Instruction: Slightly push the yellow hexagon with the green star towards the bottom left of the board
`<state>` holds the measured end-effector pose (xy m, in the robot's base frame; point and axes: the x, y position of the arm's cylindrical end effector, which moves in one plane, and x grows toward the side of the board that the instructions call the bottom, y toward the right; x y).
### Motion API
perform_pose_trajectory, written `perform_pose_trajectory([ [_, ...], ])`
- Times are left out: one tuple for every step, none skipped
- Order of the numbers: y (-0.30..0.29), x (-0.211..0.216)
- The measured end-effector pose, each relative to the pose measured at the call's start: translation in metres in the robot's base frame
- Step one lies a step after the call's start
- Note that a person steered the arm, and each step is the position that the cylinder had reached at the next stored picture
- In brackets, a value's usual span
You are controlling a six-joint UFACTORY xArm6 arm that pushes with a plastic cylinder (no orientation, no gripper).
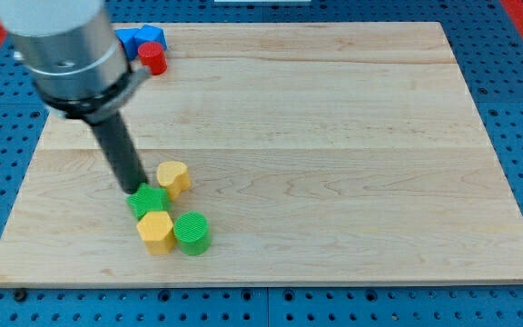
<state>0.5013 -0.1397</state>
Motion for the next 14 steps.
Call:
perform_pose_trajectory([
  [-0.008, 0.006],
  [-0.032, 0.023],
  [-0.004, 0.047],
  [-0.008, 0.061],
  [-0.023, 0.073],
  [-0.027, 0.090],
  [-0.004, 0.114],
  [0.005, 0.116],
  [0.015, 0.092],
  [0.029, 0.074],
  [0.025, 0.062],
  [0.026, 0.040],
  [0.038, -0.006],
  [-0.017, -0.008],
])
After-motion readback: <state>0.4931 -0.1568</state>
